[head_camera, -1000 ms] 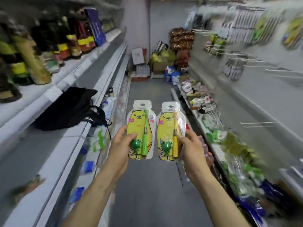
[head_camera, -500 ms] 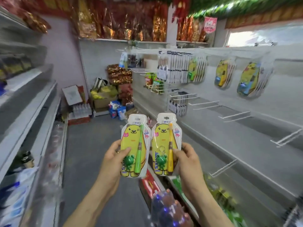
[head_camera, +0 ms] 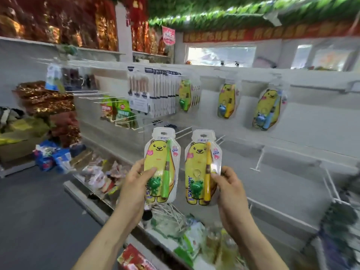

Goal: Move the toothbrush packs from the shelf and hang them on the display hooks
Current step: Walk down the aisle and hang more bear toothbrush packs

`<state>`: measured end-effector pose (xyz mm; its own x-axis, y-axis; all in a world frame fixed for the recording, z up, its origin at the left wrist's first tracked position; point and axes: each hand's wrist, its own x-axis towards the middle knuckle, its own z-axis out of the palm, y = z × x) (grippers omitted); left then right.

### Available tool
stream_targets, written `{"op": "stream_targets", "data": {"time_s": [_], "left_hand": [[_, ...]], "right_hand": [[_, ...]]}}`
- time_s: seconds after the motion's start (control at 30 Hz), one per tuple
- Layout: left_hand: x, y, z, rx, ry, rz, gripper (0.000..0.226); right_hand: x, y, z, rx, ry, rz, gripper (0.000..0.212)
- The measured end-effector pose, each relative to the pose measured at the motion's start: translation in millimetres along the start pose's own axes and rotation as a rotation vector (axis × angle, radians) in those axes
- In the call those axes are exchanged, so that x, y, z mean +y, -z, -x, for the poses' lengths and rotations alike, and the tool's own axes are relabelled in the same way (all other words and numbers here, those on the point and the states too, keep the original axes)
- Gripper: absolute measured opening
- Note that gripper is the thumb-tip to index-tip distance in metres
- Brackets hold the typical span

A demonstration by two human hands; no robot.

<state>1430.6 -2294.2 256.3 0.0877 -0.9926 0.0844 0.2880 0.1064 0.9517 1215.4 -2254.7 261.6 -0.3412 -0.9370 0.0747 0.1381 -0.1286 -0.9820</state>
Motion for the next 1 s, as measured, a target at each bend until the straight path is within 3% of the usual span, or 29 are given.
{"op": "stream_targets", "data": {"time_s": [0.2,0.43,1.0], "left_hand": [[14.4,-11.8,-83.7,-0.24,0.076,0.032,0.023],[6.8,-34.4,-131.6,-0.381,0.112,0.049,0.025],[14.8,-67.1,-245.3,-0.478,0.032,0.075,0.021]], "right_hand": [[-14.7,-26.4,-31.2,0.213,0.067,0.012,0.014],[-14.6,-28.8,-58.5,0.373,0.096,-0.036,0.016],[-95.8,-74.5,-147.8,0.369,0.367,0.065,0.013]]}}
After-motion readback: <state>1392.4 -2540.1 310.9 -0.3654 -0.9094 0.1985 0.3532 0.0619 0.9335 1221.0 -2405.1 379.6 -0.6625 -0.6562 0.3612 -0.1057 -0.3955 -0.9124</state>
